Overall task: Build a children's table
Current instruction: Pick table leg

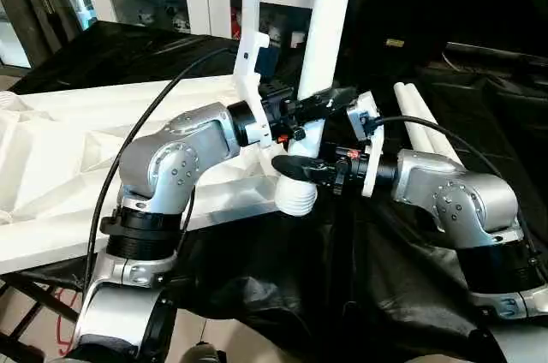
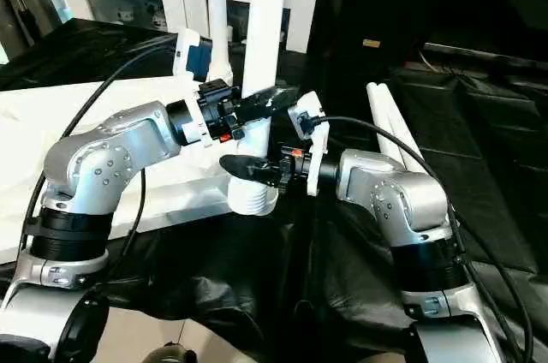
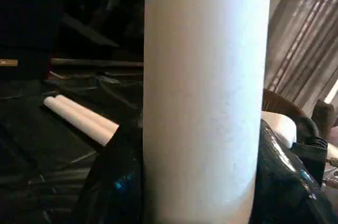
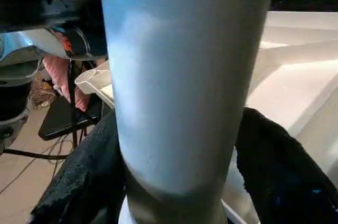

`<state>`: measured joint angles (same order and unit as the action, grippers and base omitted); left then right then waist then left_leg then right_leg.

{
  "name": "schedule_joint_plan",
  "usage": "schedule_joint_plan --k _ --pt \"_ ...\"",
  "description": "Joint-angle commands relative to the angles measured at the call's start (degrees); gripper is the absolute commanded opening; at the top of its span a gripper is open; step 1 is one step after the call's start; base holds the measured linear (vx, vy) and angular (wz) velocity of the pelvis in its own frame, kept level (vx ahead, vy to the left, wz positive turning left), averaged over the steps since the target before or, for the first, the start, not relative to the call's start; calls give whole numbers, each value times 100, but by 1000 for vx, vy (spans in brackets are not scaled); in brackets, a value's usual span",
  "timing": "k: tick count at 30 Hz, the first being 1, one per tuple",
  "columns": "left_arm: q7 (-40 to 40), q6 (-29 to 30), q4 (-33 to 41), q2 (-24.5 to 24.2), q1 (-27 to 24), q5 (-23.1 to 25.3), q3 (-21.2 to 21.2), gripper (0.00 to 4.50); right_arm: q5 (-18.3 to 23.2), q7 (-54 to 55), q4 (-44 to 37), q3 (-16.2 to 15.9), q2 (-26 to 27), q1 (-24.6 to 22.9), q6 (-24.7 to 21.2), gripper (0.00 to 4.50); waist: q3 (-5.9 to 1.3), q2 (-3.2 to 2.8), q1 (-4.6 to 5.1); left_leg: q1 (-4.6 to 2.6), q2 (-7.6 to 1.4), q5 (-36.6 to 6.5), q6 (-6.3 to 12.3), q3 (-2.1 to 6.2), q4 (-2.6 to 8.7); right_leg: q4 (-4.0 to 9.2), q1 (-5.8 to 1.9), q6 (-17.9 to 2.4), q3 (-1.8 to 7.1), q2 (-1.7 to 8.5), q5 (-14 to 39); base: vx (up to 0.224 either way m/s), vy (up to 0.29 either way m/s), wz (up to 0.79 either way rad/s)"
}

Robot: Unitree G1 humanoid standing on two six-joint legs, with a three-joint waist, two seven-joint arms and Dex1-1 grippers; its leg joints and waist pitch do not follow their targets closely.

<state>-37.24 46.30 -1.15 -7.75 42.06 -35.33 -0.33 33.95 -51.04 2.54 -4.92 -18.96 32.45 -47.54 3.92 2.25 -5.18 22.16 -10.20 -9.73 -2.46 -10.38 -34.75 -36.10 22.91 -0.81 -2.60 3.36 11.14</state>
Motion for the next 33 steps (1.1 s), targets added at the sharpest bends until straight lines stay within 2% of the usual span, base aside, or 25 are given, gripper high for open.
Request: schedule_joint_plan --k 1,8,9,11,15,16,20,22,27,28,30,33 --pt "-53 26 80 10 15 -62 -63 189 -19 8 25 50 -82 137 -48 306 -453 26 -14 -114 -262 -630 -8 85 355 416 -317 -1086 253 444 721 0 0 0" --pt "-99 63 111 -12 10 -116 -54 189 -27 20 65 21 -106 133 -92 306 -454 21 -12 -112 -263 -621 -11 86 356 412 -319 -1094 252 442 683 0 0 0" --pt "-115 75 119 -17 8 -124 -53 189 -28 18 72 21 -111 131 -110 306 -453 6 -17 -113 -260 -630 -15 88 355 413 -320 -1095 252 444 698 0 0 0" --pt "-127 82 123 -23 7 -127 -57 189 -30 16 82 20 -113 129 -118 280 -454 13 -15 -118 -263 -643 -17 86 356 417 -316 -1096 252 442 704 0 0 0" --pt "-160 92 139 -39 1 -129 -82 189 -29 31 100 33 -106 130 -119 266 -456 3 -15 -116 -265 -637 -20 89 357 411 -320 -1102 251 442 676 0 0 0" --pt "-168 93 140 -40 2 -130 -87 189 -26 36 104 39 -103 132 -122 238 -458 6 -15 -116 -263 -634 -20 88 354 413 -320 -1105 252 443 662 0 0 0" --pt "-169 69 127 -29 12 -122 -87 189 -22 31 130 49 -97 134 -142 221 -462 10 -16 -110 -260 -613 -15 87 350 405 -328 -1121 253 444 613 0 0 0" --pt "-170 38 112 -26 21 -104 -86 189 -26 28 146 50 -95 139 -151 197 -458 10 -17 -118 -265 -623 -14 89 354 406 -320 -1125 251 443 643 0 0 0" --pt "-131 -30 98 -25 29 -64 -64 189 -47 37 185 53 -88 152 -130 193 -460 12 -18 -116 -262 -611 -17 86 352 405 -323 -1126 252 444 624 0 0 0" --pt "-62 -50 66 8 40 -60 -20 224 -53 40 196 57 -81 156 -116 192 -457 7 -18 -116 -263 -624 -19 88 354 406 -322 -1128 252 443 633 0 0 0" --pt "-36 -7 21 23 67 -108 41 259 -70 55 216 62 -57 156 -72 192 -456 5 -16 -114 -260 -649 -29 87 353 412 -327 -1128 252 446 664 0 0 0" --pt "-51 -91 20 65 87 -148 99 268 -98 78 227 69 -28 147 -4 191 -462 -11 -21 -117 -263 -630 -38 90 351 407 -321 -1142 251 445 600 0 0 0"
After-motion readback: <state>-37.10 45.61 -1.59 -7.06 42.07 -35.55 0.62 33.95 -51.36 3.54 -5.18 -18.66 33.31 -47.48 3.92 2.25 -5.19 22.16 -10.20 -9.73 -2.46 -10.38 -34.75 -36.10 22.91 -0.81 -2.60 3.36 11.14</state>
